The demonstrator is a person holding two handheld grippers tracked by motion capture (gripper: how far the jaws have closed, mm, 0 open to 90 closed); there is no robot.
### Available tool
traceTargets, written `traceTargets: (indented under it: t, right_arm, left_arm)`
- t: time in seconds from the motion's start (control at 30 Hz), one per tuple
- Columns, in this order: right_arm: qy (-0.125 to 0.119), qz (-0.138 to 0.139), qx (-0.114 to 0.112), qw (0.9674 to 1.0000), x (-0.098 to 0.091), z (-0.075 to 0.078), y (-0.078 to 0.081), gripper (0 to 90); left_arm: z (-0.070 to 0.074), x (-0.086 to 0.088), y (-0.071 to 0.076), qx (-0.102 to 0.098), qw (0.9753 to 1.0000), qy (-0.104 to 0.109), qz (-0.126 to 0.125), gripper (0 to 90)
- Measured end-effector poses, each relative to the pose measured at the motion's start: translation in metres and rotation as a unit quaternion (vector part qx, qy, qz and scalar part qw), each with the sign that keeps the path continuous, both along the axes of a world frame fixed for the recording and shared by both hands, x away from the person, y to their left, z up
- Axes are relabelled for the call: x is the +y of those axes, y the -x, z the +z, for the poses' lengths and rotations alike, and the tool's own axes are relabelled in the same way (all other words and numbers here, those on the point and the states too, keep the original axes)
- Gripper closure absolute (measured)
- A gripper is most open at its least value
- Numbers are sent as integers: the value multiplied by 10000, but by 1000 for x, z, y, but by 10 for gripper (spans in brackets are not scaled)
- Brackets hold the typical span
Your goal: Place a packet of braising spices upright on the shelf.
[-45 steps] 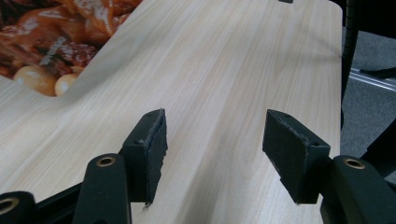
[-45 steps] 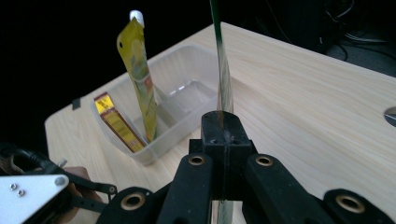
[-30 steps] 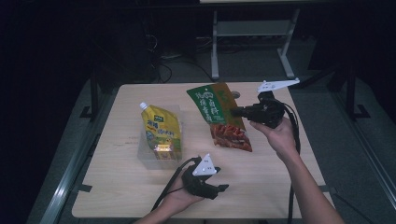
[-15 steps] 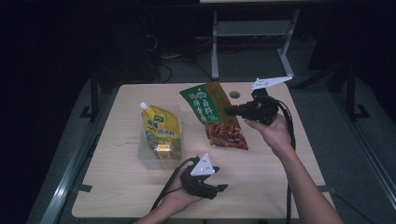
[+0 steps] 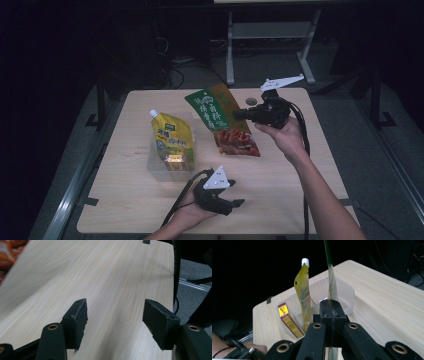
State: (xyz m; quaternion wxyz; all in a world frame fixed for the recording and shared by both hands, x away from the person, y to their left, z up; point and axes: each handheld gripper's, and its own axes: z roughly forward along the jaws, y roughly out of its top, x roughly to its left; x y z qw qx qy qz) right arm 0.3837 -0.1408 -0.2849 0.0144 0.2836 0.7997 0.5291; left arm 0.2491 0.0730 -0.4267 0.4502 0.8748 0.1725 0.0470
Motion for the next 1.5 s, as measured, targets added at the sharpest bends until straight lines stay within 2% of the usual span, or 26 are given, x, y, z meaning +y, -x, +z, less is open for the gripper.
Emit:
traceTargets:
  t: [0.17,0.47,0.8,0.83,1.23,1.3,1.5]
  right_arm:
    - [-92,75,-20,9999,8,5,-9,900]
    - [-26,163,-107,9998,29,15,-27,900]
    - [-90,308,-190,9993,59,25,-46,900]
    - [-78,318,-211,9992,63,25,-48,900]
    - [-245,521,-207,9981,111,19,-73,900]
    - [-277,548,-170,9980,118,15,-78,900]
    - [-273,578,-55,9979,137,1,-87,900]
  left_arm:
    - [2,1,2,0,10000,46,-55,355]
    - [3,4,2,-11,9999,93,-71,342]
    - [5,6,2,-63,9998,138,-95,334]
    - [6,7,2,-84,9998,88,-130,334]
    - [6,8,5,-68,9998,97,-177,334]
    - [6,8,6,-74,9998,169,-121,334]
    - [6,10,6,-67,9997,210,-82,334]
